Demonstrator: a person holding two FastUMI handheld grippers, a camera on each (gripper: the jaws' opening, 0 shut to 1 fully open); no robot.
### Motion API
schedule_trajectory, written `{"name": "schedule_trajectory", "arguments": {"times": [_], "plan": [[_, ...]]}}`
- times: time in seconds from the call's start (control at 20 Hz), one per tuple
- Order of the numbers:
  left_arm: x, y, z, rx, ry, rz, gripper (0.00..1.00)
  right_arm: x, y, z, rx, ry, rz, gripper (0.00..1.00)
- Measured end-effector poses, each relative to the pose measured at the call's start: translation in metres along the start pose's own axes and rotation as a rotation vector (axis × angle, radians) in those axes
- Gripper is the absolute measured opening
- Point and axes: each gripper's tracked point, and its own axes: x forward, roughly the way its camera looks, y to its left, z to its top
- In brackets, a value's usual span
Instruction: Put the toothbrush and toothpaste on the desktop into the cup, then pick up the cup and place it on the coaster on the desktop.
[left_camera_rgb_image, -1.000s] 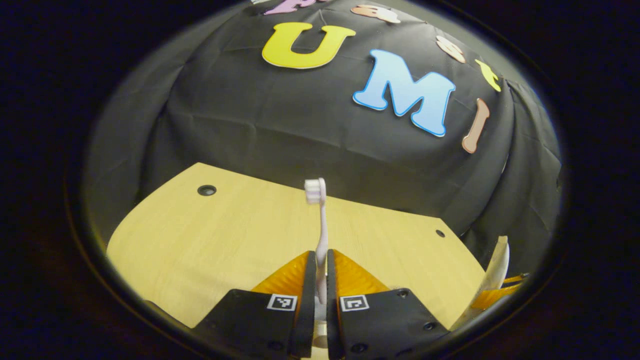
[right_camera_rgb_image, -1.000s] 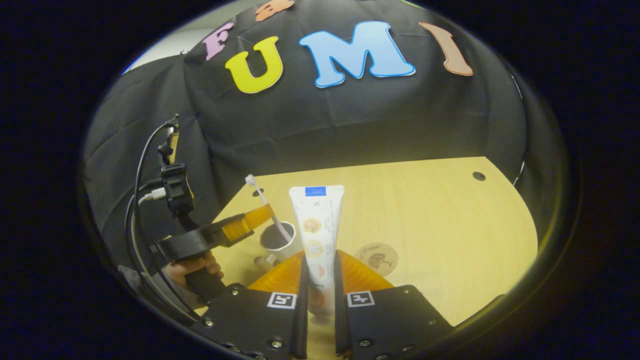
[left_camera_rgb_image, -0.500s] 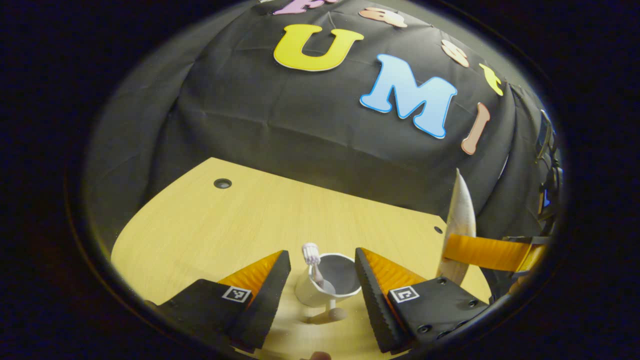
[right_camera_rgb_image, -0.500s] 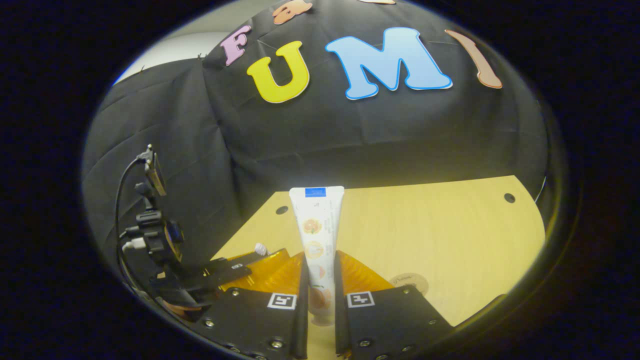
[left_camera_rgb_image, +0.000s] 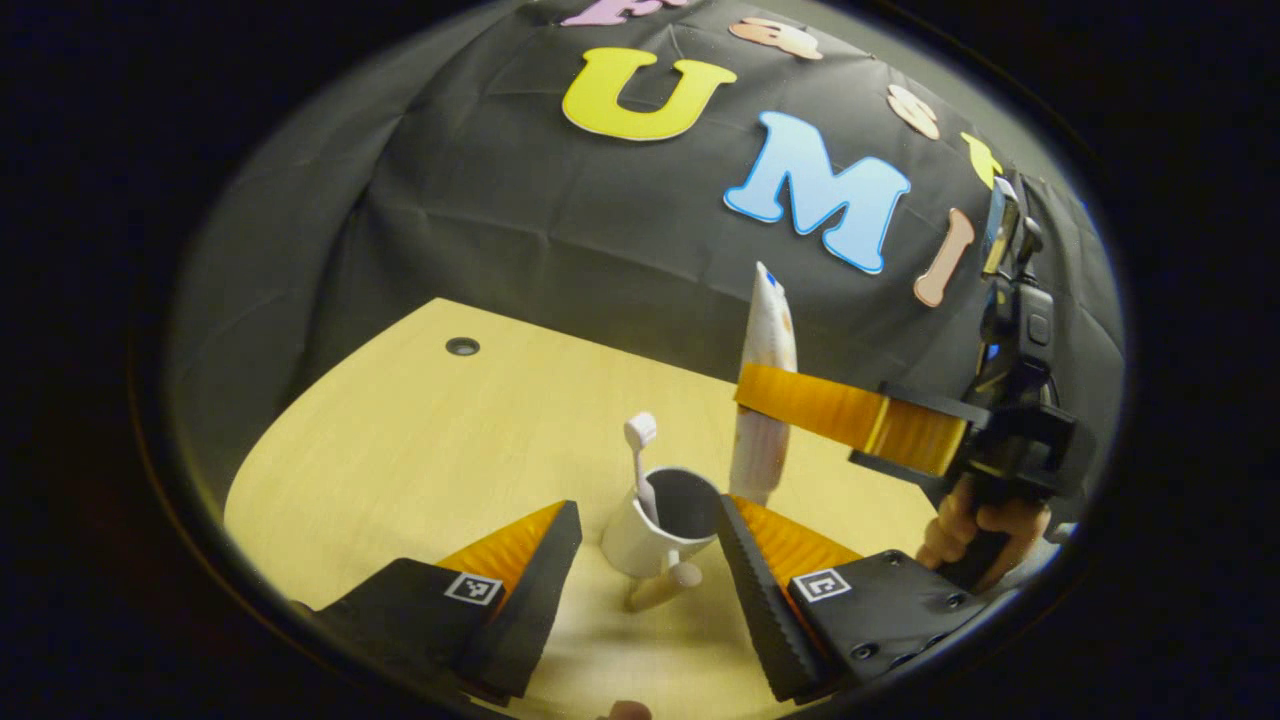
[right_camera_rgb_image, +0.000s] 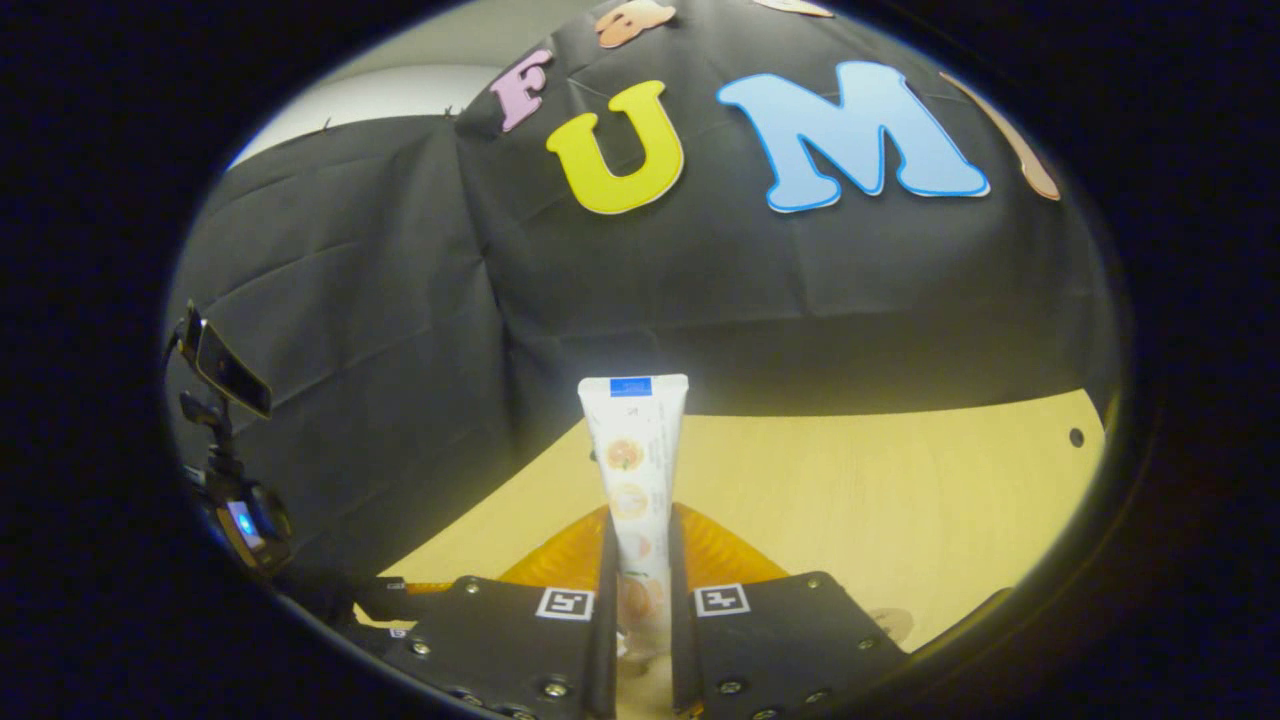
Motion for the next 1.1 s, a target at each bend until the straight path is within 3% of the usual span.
{"name": "schedule_trajectory", "arguments": {"times": [0.1,0.2,0.35,0.65,0.7,0.8,0.85,0.9,0.95,1.0,1.05,1.1], "plan": [[-0.005,0.001,-0.010,-0.025,0.020,-0.001,0.85,0.018,0.000,-0.012,-0.018,0.032,-0.002,0.22],[-0.008,0.005,-0.017,-0.038,0.029,0.006,0.85,0.026,0.000,-0.020,-0.032,0.048,-0.007,0.22],[-0.014,0.011,-0.024,-0.055,0.048,0.021,0.95,0.038,0.001,-0.038,-0.038,0.094,-0.004,0.22],[-0.014,0.013,-0.035,-0.056,0.082,0.026,0.90,0.038,-0.004,-0.056,-0.077,0.142,-0.045,0.25],[-0.015,0.014,-0.037,-0.058,0.085,0.026,0.86,0.037,-0.005,-0.056,-0.082,0.145,-0.053,0.25],[-0.015,0.013,-0.038,-0.062,0.088,0.027,0.90,0.033,-0.007,-0.059,-0.095,0.158,-0.059,0.27],[-0.016,0.014,-0.038,-0.065,0.091,0.029,0.86,0.030,-0.009,-0.062,-0.100,0.172,-0.062,0.28],[-0.016,0.015,-0.038,-0.067,0.091,0.032,0.95,0.028,-0.008,-0.065,-0.096,0.182,-0.053,0.36],[-0.016,0.016,-0.038,-0.066,0.092,0.033,0.86,0.025,-0.006,-0.066,-0.090,0.188,-0.046,0.33],[-0.016,0.015,-0.039,-0.066,0.093,0.036,0.90,0.025,-0.005,-0.065,-0.085,0.185,-0.047,0.40],[-0.016,0.013,-0.038,-0.063,0.098,0.035,0.86,0.024,-0.006,-0.064,-0.083,0.180,-0.056,0.58],[-0.016,0.012,-0.039,-0.061,0.101,0.032,0.86,0.019,-0.003,-0.062,-0.079,0.176,-0.047,0.69]]}}
